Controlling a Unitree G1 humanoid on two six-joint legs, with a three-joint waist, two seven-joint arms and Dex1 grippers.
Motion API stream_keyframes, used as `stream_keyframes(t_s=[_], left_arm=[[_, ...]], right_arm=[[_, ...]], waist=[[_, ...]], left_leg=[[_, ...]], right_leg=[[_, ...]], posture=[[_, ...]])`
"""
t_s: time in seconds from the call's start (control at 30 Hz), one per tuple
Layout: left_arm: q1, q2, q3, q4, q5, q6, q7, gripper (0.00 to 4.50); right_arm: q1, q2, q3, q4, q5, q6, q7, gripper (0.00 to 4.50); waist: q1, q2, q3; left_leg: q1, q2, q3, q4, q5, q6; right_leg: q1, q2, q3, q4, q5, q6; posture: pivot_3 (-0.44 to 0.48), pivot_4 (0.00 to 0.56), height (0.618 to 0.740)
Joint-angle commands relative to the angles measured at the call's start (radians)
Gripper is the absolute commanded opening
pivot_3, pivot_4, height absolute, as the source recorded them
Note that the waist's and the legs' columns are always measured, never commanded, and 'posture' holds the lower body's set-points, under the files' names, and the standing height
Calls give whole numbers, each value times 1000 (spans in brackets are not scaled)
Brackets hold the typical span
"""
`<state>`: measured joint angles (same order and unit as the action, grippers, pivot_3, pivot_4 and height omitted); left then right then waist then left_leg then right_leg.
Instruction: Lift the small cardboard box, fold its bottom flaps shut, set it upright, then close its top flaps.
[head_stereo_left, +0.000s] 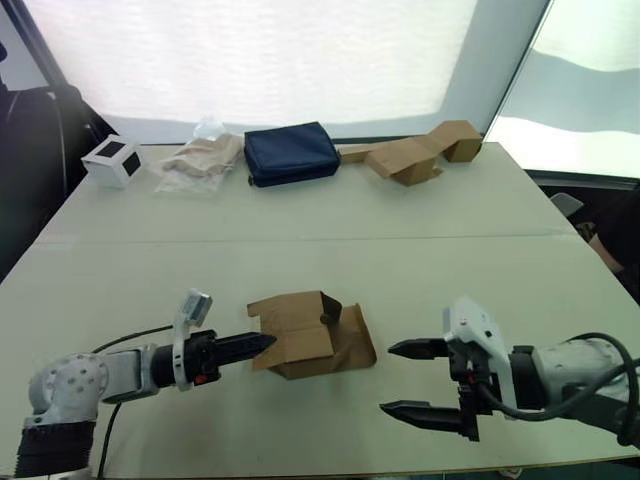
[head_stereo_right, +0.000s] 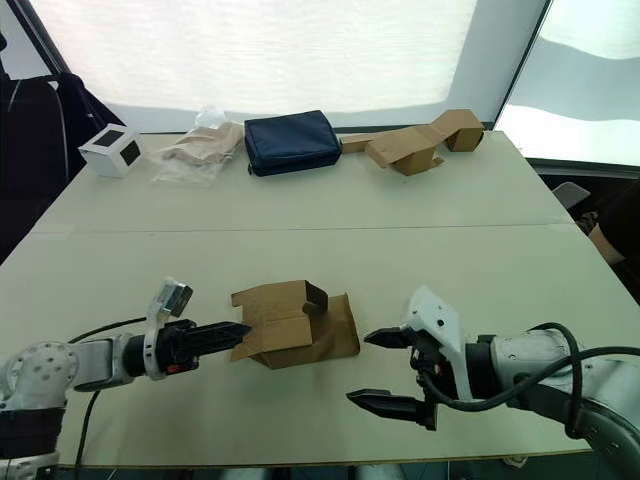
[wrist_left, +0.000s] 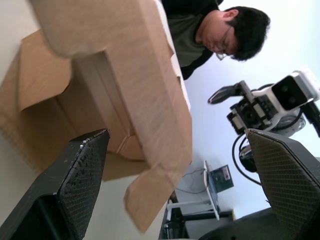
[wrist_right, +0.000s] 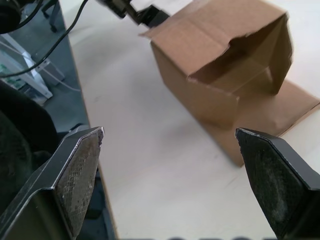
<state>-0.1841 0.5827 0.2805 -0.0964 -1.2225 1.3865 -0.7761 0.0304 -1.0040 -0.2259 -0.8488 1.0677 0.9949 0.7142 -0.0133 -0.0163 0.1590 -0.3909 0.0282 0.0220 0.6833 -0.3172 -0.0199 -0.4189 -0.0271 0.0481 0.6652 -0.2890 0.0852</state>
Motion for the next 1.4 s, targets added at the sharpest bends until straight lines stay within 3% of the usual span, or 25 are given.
stream_keyframes(t_s=[0.03,0.37,0.6,0.8,0.9,1.2,1.23,1.4], left_arm=[[-26,-12,-30,-1,5,-17,-9,4500],[-92,-72,-90,21,8,-23,7,4500],[-122,-102,-69,-4,-59,18,73,4500],[-128,-121,-66,-5,-71,14,116,4500],[-130,-137,-65,-4,-71,4,133,3782],[-114,-149,-76,-11,-56,-21,135,249],[-110,-142,-82,-16,-48,-26,125,46],[-130,-115,-87,-11,-4,-76,88,46]], right_arm=[[-18,-19,-21,-35,26,-12,-17,4431],[-69,-39,6,-33,80,9,-69,4431],[-95,-53,-23,-39,229,10,-140,4431],[-102,-69,-6,-36,250,2,-174,4431],[-91,-74,-5,-34,240,-5,-169,4500],[-76,-78,7,-30,219,-25,-164,4500],[-80,-76,13,-29,220,-26,-168,4500],[-103,-55,18,-11,259,-37,-201,4500]], waist=[[0,0,0],[2,0,0],[-1,0,0],[2,0,0],[2,0,0],[1,0,0],[1,0,0],[2,0,0]], left_leg=[[0,0,0,0,0,0],[0,0,0,0,0,0],[0,0,0,0,0,0],[0,0,0,0,0,0],[0,0,0,0,0,0],[0,0,0,0,0,0],[0,0,0,0,0,0],[0,0,0,0,0,0]], right_leg=[[0,0,0,0,0,0],[0,0,0,0,0,0],[0,1,0,0,0,0],[0,0,0,0,0,0],[0,0,0,0,0,0],[0,1,0,0,0,0],[0,1,0,0,0,0],[0,1,0,0,0,0]], posture=[[0,150,740],[0,150,740],[0,150,740],[0,150,740],[0,150,740],[0,150,740],[0,150,740],[0,150,740]])
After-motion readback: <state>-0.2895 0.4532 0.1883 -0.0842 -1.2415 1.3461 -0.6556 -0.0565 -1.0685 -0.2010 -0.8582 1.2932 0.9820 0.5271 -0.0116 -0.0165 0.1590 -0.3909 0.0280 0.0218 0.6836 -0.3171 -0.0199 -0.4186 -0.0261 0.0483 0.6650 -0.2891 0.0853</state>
